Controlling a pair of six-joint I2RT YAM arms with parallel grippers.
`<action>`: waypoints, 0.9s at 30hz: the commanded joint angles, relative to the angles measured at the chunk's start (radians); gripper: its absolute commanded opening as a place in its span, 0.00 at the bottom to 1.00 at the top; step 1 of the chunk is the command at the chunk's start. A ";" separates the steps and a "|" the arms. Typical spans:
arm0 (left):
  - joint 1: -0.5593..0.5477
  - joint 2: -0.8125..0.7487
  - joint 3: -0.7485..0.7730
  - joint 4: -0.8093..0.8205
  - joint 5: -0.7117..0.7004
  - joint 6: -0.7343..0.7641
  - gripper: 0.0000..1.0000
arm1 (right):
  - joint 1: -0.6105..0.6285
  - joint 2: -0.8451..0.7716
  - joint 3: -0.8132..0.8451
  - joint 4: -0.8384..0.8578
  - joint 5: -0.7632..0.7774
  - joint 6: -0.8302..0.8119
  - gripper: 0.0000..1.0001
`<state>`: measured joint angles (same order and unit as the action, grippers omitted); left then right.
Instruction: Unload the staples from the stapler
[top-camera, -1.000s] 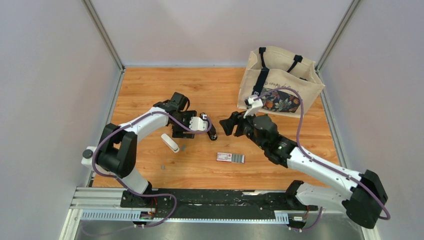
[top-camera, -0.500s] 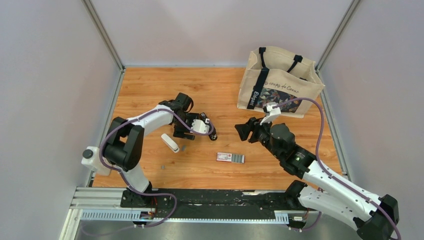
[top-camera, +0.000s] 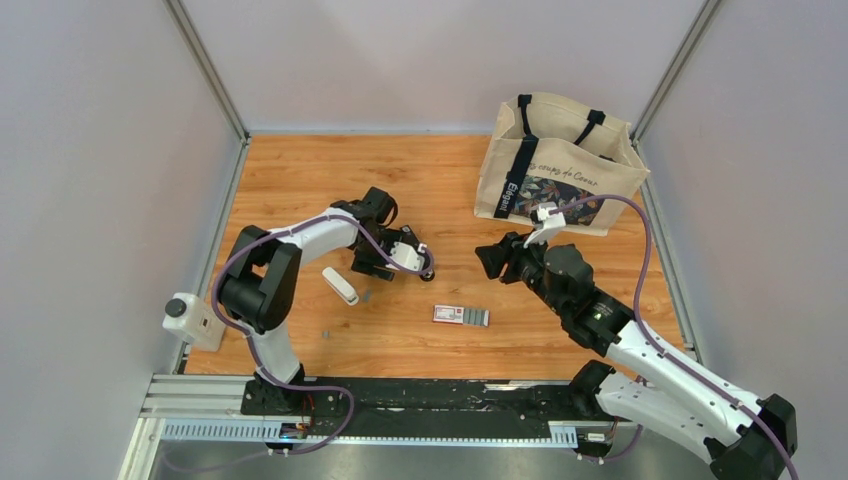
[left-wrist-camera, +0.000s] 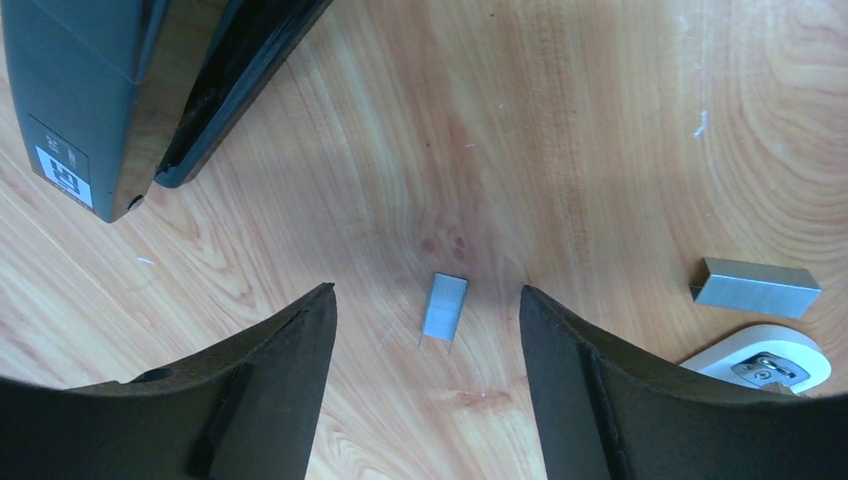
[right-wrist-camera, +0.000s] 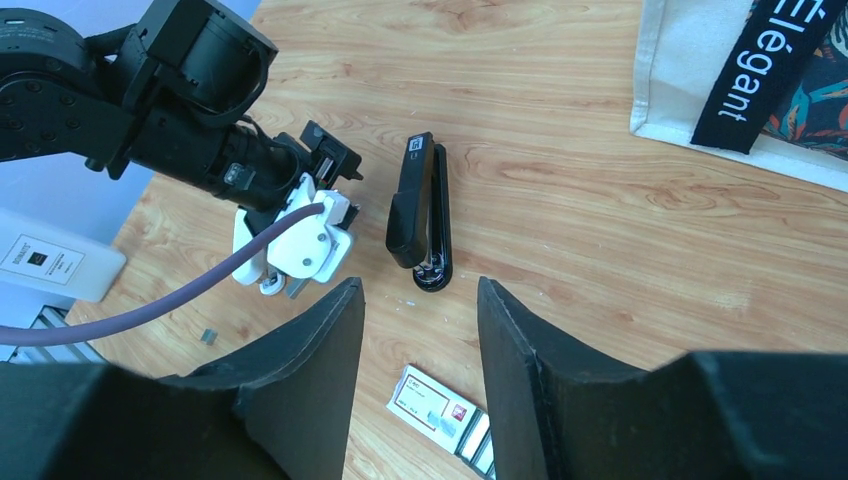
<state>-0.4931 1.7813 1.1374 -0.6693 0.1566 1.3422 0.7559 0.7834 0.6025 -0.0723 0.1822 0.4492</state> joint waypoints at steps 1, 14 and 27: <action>-0.010 0.032 0.059 -0.018 -0.028 0.031 0.73 | -0.013 -0.016 0.005 -0.009 -0.027 0.005 0.48; -0.013 0.047 0.062 -0.092 -0.074 0.022 0.48 | -0.040 -0.012 0.016 -0.011 -0.055 0.005 0.44; -0.048 0.099 0.091 -0.107 -0.092 0.009 0.44 | -0.050 -0.016 0.014 -0.014 -0.067 0.013 0.40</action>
<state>-0.5289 1.8450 1.1896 -0.7418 0.0525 1.3495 0.7124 0.7792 0.6025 -0.0944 0.1272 0.4526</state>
